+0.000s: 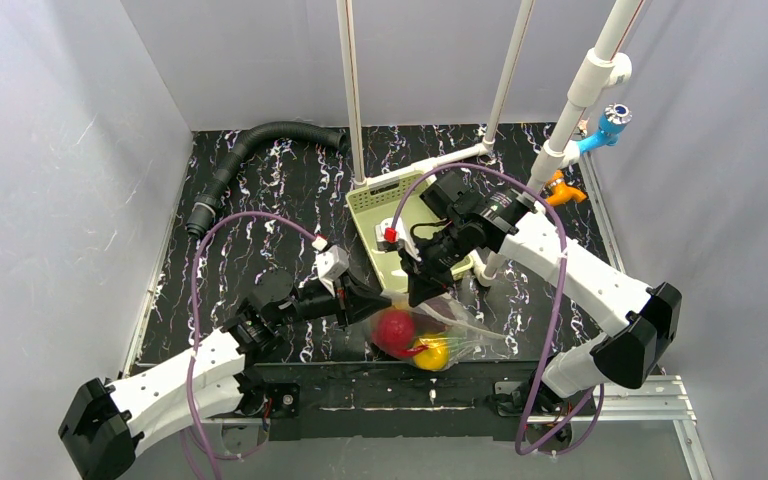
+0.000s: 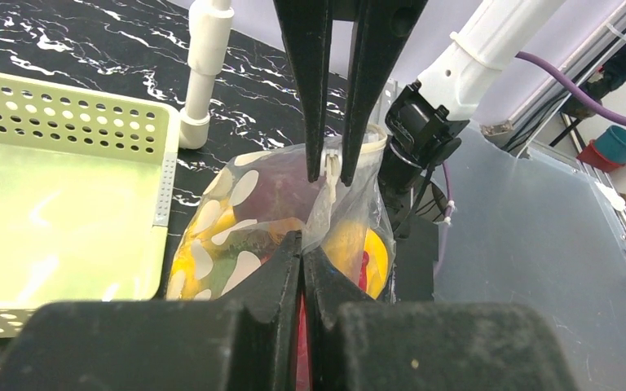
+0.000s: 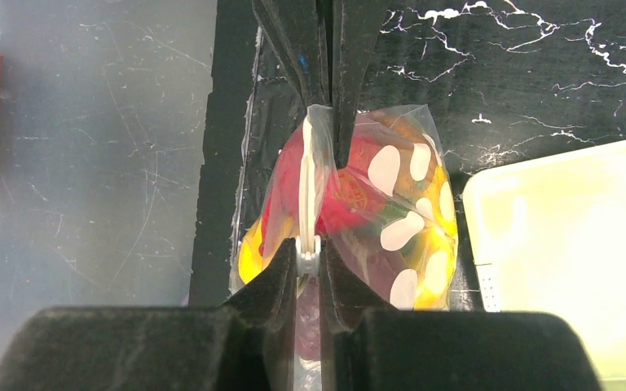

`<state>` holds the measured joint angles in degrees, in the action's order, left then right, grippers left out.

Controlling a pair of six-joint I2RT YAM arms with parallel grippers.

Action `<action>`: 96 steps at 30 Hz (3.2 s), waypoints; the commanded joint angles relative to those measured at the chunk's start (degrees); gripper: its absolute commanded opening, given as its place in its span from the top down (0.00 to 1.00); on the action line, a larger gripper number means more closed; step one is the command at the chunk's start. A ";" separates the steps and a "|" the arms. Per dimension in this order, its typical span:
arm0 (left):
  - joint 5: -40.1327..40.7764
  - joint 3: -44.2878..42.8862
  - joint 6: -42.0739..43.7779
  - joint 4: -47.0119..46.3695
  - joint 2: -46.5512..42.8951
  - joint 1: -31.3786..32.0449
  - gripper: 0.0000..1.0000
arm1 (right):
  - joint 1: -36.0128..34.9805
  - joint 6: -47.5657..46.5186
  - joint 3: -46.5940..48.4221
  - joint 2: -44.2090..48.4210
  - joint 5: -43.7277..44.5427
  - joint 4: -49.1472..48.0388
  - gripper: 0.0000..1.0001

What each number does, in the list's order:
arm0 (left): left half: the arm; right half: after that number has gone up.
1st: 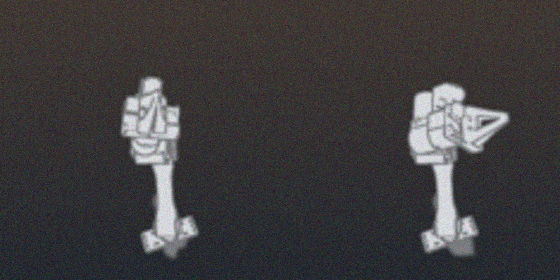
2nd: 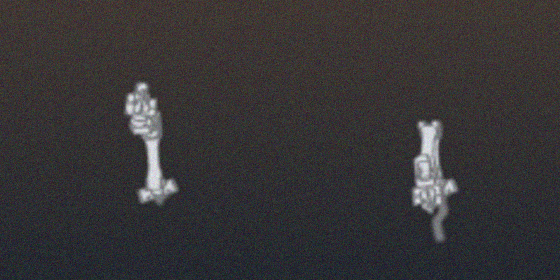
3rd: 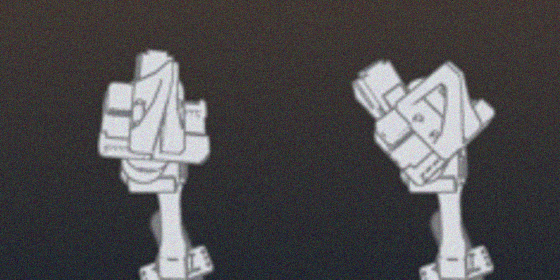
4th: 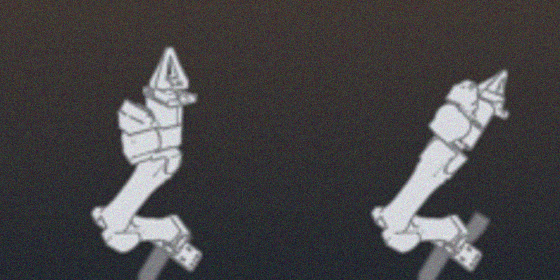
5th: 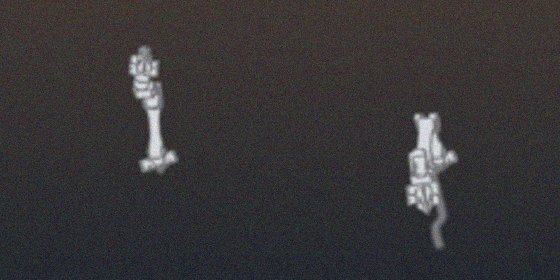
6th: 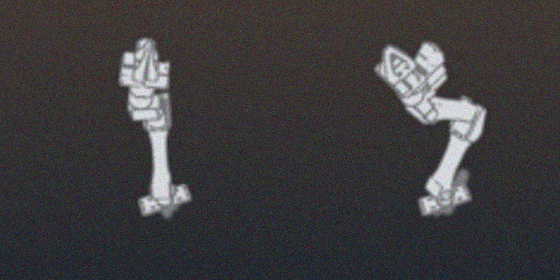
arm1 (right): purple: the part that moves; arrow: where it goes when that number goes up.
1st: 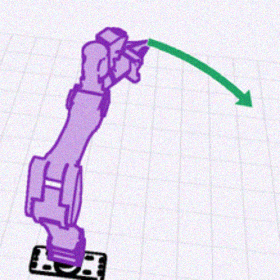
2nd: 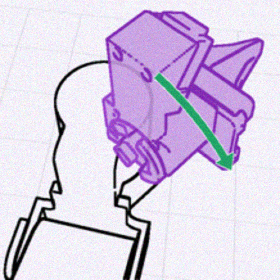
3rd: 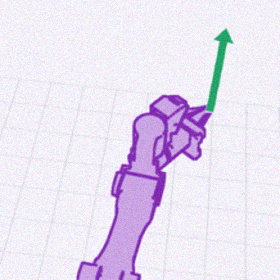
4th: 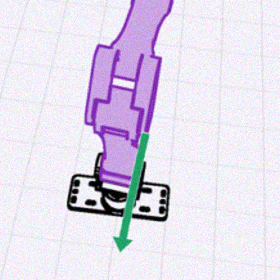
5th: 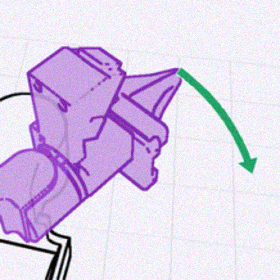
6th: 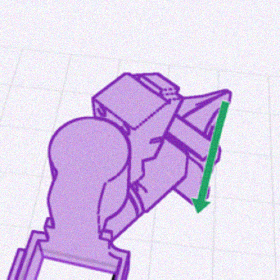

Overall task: Open the zip-top bag and remove the fake food
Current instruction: Unzip the zipper food storage bag at the center of the board.

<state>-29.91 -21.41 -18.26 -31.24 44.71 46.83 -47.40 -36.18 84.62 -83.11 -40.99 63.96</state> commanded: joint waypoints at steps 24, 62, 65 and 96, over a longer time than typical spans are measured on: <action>6.46 2.84 -0.39 -0.92 -5.33 -0.32 1.00 | 3.91 -3.32 -1.20 6.13 2.11 3.28 0.99; 8.53 3.47 -0.11 -4.17 -1.67 -0.32 1.00 | 10.52 -3.02 -3.55 11.61 3.45 2.35 0.99; 7.98 2.60 -0.05 -4.98 0.13 -0.33 1.00 | 10.82 -3.02 -3.46 11.86 3.59 2.44 0.99; 8.91 6.09 0.11 -3.13 -0.83 -0.32 1.00 | 16.84 -6.35 -16.70 23.18 2.98 1.37 0.99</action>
<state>-23.05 -16.95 -18.85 -36.88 45.10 47.09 -31.86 -41.87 68.84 -62.15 -37.91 63.79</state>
